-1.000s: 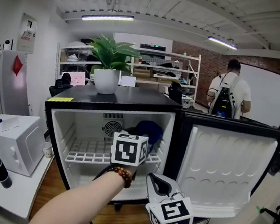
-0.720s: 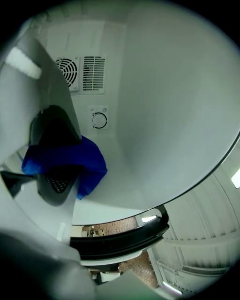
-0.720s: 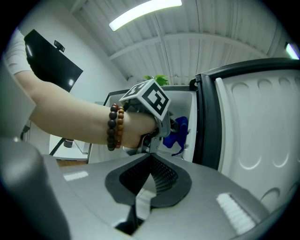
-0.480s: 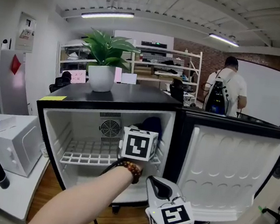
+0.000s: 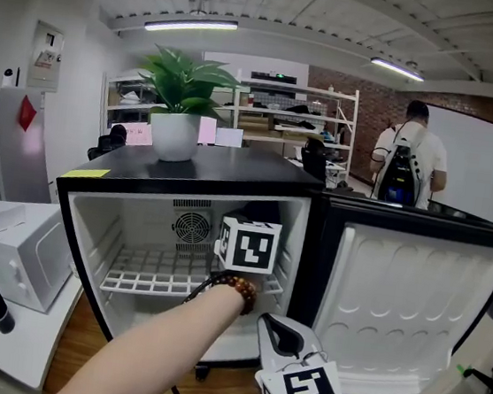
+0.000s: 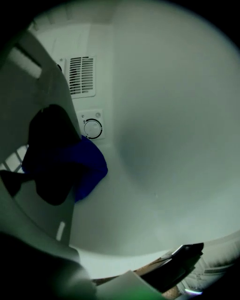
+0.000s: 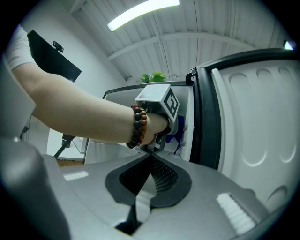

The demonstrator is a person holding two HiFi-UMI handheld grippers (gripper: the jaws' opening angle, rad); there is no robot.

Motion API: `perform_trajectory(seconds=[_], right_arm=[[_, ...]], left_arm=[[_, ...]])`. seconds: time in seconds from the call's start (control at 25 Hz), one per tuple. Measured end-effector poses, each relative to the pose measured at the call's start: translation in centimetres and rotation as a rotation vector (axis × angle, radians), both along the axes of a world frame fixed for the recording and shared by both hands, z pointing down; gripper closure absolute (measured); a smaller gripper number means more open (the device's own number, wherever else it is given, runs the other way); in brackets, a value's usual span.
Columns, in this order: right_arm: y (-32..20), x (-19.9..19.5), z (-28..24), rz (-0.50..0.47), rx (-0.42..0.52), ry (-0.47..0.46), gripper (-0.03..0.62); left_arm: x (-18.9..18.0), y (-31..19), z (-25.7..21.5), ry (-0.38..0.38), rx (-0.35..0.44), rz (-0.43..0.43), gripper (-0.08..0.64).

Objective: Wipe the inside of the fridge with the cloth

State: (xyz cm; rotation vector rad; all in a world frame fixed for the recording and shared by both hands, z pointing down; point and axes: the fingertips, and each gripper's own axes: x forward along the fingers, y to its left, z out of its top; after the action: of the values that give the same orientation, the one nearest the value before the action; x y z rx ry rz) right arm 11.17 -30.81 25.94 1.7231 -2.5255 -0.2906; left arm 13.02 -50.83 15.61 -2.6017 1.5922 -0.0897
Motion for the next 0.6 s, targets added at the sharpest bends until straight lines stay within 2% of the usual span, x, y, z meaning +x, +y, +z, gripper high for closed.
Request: perform_trajectory(seconds=[0.12, 0.24, 0.6], right_arm=[[-0.1, 0.4, 0.1, 0.001, 0.004, 0.002, 0.591], [-0.2, 0.9, 0.1, 0.004, 0.008, 0.001, 0.591], [0.1, 0.7, -0.1, -0.017, 0.018, -0.002, 0.591]], left_arm=[[-0.4, -0.9, -0.2, 0.004, 0.012, -0.042, 0.462], [0.1, -2.0, -0.2, 0.012, 0.015, -0.033, 0.462], [-0.2, -3.5, -0.7, 0.011, 0.036, -0.078, 0.462]])
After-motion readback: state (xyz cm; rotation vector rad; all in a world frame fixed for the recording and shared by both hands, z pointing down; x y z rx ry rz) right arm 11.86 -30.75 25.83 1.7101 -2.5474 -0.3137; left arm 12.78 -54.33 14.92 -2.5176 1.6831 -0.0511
